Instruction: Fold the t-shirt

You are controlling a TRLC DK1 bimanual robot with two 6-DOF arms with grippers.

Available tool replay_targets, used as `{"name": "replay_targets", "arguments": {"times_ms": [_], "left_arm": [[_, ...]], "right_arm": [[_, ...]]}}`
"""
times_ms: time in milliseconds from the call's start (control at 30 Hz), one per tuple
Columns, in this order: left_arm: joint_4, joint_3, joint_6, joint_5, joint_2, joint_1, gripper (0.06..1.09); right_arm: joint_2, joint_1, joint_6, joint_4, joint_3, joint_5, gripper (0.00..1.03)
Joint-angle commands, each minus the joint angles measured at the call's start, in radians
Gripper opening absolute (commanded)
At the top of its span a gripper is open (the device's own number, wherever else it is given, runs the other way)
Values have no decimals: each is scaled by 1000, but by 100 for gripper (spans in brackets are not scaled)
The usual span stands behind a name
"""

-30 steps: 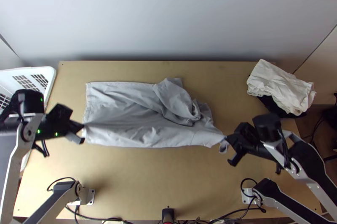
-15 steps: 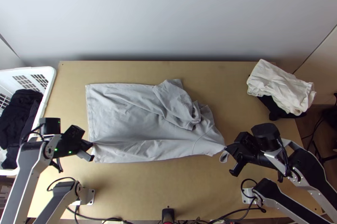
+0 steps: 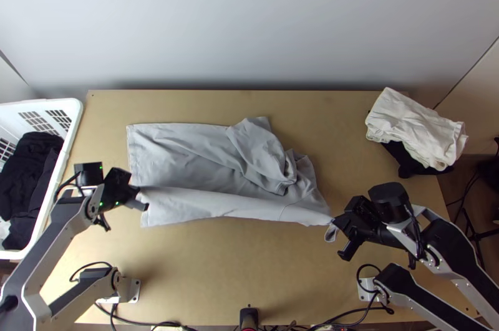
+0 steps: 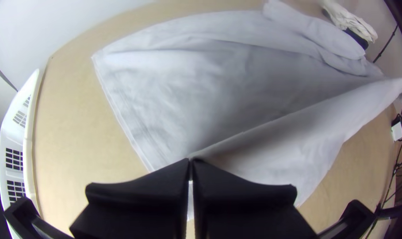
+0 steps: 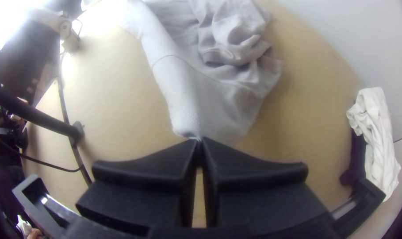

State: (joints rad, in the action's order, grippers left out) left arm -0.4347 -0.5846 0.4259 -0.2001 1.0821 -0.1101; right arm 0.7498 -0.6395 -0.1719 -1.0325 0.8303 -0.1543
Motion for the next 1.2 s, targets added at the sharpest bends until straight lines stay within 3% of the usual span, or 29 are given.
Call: {"name": "replay_targets", "arguments": {"times_ms": [0, 67, 133, 433, 600, 800, 1167], "left_arm": [[91, -9, -84, 30, 93, 52, 45], [50, -6, -98, 30, 91, 61, 86], [-21, -6, -108, 30, 61, 63, 103], [-464, -26, -22, 14, -229, 50, 103], [-598, -66, -21, 2, -264, 61, 103], [-611, -80, -18, -10, -206, 61, 102], [-478, -69, -27, -12, -17, 73, 97]], "right_arm": [[3, 11, -1, 6, -11, 2, 3], [8, 11, -1, 8, -8, 2, 3], [10, 14, -3, 11, -7, 2, 3], [19, 14, -15, 29, -13, 2, 3], [43, 9, -24, 57, -13, 2, 3], [62, 6, -24, 88, -16, 2, 3], [63, 21, -18, 104, -19, 1, 3]]}}
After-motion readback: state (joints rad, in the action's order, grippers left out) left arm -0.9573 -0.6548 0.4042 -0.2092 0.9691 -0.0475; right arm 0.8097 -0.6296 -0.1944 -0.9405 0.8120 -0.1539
